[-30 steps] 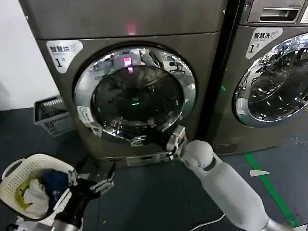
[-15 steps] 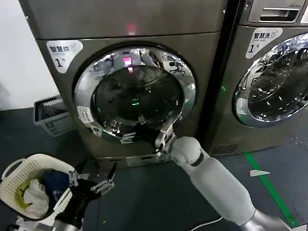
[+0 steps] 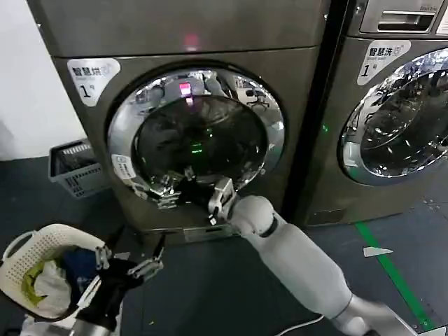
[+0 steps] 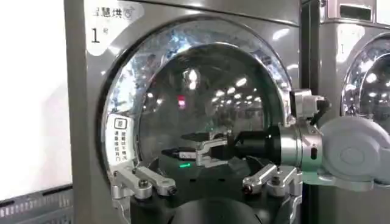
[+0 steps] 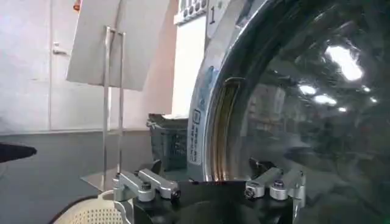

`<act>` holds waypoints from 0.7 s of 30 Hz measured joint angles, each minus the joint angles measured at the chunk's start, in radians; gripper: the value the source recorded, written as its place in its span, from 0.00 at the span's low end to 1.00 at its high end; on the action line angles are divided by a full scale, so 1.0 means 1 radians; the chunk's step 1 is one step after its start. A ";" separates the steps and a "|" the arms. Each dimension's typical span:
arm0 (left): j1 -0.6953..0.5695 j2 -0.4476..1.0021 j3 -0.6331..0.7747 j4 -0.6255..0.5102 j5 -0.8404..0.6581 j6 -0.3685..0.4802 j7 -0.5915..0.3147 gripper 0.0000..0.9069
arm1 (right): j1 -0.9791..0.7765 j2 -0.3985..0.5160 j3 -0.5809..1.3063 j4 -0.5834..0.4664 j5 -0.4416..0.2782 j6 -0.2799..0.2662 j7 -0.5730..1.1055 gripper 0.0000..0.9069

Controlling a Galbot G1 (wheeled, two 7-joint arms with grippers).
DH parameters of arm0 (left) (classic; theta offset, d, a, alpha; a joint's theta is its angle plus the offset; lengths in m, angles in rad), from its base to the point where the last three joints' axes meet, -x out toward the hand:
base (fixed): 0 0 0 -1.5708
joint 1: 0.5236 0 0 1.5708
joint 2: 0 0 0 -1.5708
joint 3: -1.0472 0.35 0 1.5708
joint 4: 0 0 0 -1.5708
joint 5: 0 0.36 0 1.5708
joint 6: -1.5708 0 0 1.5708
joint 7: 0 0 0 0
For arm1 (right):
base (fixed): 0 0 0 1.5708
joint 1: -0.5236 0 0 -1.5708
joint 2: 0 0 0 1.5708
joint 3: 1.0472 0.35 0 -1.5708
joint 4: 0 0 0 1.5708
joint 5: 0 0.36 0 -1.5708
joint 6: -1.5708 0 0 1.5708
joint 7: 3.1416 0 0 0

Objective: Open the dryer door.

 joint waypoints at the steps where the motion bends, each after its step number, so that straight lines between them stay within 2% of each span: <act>1: 0.002 0.000 -0.003 -0.002 -0.013 0.005 0.000 1.00 | 0.005 0.003 -0.006 -0.004 0.000 0.000 0.000 1.00; 5: -0.003 -0.004 -0.007 -0.006 -0.016 0.006 -0.001 1.00 | 0.021 0.024 -0.024 -0.028 0.000 0.020 0.004 1.00; 21: 0.001 -0.001 -0.013 -0.014 -0.009 0.004 0.000 1.00 | 0.049 0.091 -0.037 -0.114 -0.006 0.020 0.007 1.00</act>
